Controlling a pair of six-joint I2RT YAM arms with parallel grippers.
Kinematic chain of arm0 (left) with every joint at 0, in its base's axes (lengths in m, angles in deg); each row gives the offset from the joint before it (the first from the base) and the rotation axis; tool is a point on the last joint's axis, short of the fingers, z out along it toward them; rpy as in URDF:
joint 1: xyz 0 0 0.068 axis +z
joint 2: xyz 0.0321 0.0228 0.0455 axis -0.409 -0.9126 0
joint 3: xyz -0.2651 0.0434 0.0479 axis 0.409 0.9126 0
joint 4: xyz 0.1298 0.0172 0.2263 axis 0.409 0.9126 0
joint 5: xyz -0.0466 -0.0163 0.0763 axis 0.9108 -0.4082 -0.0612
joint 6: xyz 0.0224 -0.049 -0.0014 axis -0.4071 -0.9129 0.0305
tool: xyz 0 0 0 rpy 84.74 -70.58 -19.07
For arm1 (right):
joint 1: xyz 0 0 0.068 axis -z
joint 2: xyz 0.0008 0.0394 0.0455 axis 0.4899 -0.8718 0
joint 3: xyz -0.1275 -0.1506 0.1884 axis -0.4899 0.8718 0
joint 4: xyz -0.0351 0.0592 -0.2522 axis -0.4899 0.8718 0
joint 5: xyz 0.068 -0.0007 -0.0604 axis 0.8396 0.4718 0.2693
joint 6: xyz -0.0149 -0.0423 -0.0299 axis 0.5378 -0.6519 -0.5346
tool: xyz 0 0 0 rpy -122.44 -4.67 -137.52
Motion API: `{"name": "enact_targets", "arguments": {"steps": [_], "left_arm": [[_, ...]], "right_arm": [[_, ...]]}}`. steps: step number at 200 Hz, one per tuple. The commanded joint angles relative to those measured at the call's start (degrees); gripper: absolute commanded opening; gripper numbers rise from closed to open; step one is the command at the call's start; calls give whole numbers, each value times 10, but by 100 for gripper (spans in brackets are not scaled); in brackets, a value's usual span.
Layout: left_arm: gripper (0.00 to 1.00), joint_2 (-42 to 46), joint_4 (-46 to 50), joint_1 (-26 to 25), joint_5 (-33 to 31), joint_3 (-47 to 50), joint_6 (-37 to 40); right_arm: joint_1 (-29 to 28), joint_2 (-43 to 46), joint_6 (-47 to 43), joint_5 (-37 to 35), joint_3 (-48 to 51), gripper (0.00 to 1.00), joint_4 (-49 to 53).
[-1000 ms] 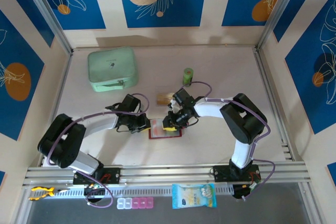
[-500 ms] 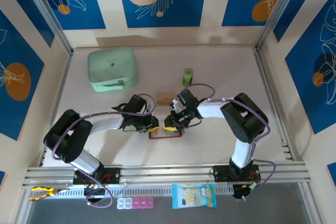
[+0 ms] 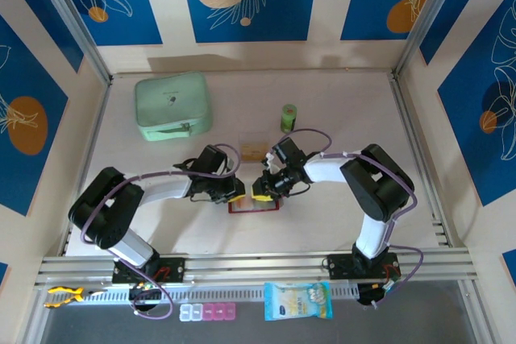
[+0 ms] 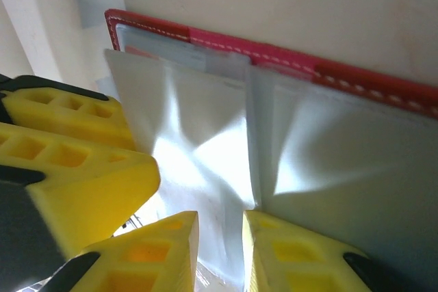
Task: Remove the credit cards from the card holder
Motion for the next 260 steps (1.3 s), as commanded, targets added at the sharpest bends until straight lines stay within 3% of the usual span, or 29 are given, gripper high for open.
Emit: {"name": "enact_targets", "arguments": {"steps": [1,36,114,182,260], "left_arm": [[24,10,18,-12,6,-29,6],[28,5,23,-21,5,-48,3],[47,-59,40,-60,2,-122,7],[49,-122,28,-69,7,-136,2],[52,-91,49,-70,-3,-151,12]], "right_arm": [[10,45,1,-22,12,26,38],[36,105,-13,-37,13,26,81],[120,223,-43,-37,40,27,147],[146,269,-49,-30,74,28,157],[148,280,-45,-22,75,31,155]]}}
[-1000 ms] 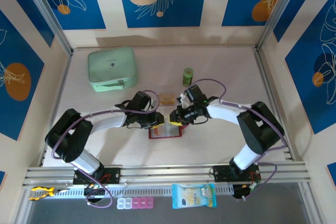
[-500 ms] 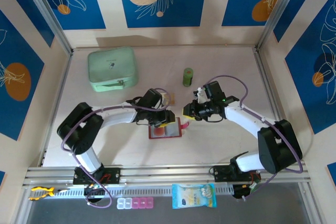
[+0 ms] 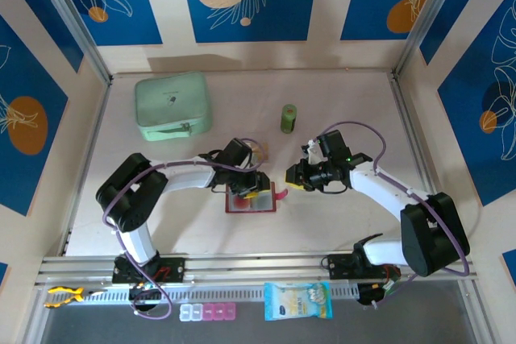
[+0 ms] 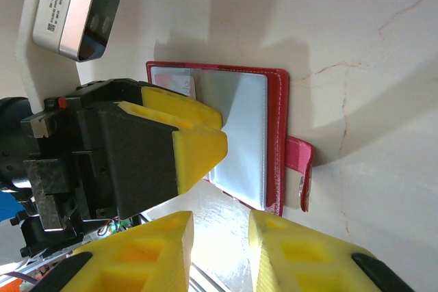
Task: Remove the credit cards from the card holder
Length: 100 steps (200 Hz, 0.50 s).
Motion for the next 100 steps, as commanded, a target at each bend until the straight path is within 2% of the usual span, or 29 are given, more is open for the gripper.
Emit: {"name": "enact_targets", "arguments": {"steps": [1,48,100], "left_arm": [[52,21,25,-5,-6,-19,11],[54,69,60,6,-32,-14,28],[47,129,100,52,-58,48,56]], "right_arm": [[3,13,-4,19,-2,31,9],[-12,4,9,20,-7,32,-4],[-64,-53,29,11,-44,31,-24]]}}
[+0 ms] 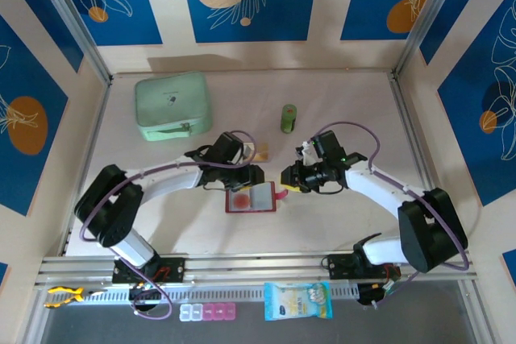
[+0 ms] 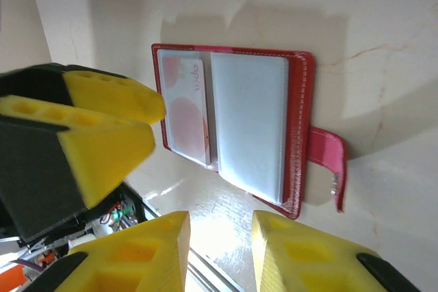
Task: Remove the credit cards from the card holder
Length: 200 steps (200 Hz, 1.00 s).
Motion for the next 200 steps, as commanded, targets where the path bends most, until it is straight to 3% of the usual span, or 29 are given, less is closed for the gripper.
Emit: {"name": "enact_targets", "arguments": {"steps": [1,79,140,200], "left_arm": [[47,26,45,26,-21,35,26],[33,28,18,73,-5,111,39],[24,23,10,72,3,131,34],[22,44,19,73,-12,129,27]], "right_arm": [[-27,-29,15,6,-31,31,-15],[-105,-124,39,-11,-81,29,-48],[-119,-164,41,-10,-93,27,-56],[-128,-182,39,-4,-101,26,-59]]}}
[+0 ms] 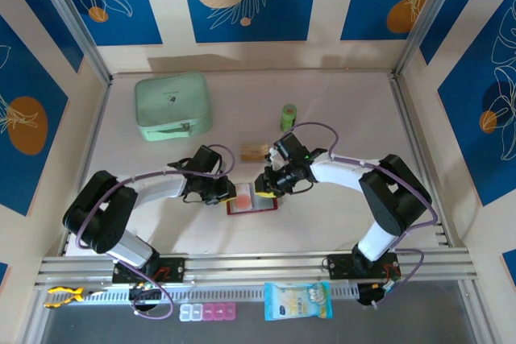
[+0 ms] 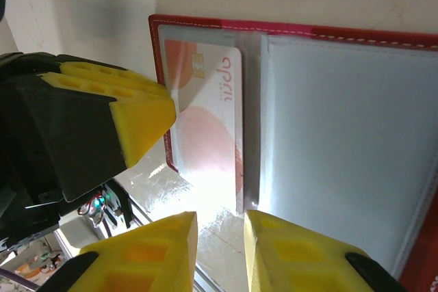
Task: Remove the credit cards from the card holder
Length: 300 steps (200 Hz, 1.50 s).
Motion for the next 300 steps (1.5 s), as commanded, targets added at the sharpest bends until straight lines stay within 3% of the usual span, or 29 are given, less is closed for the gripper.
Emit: {"name": "enact_targets", "arguments": {"steps": [1,227,300], "left_arm": [[22,12,20,4,-8,4,-1],[14,-18,40,4,-23,-8,20],[13,-21,38,4,-20,-9,19]], "right_arm": [[-7,-15,2,12,-19,26,-2],[-22,-131,-27,42,-80,20,-10],[-27,-139,-25,52,-81,12,-19]]}}
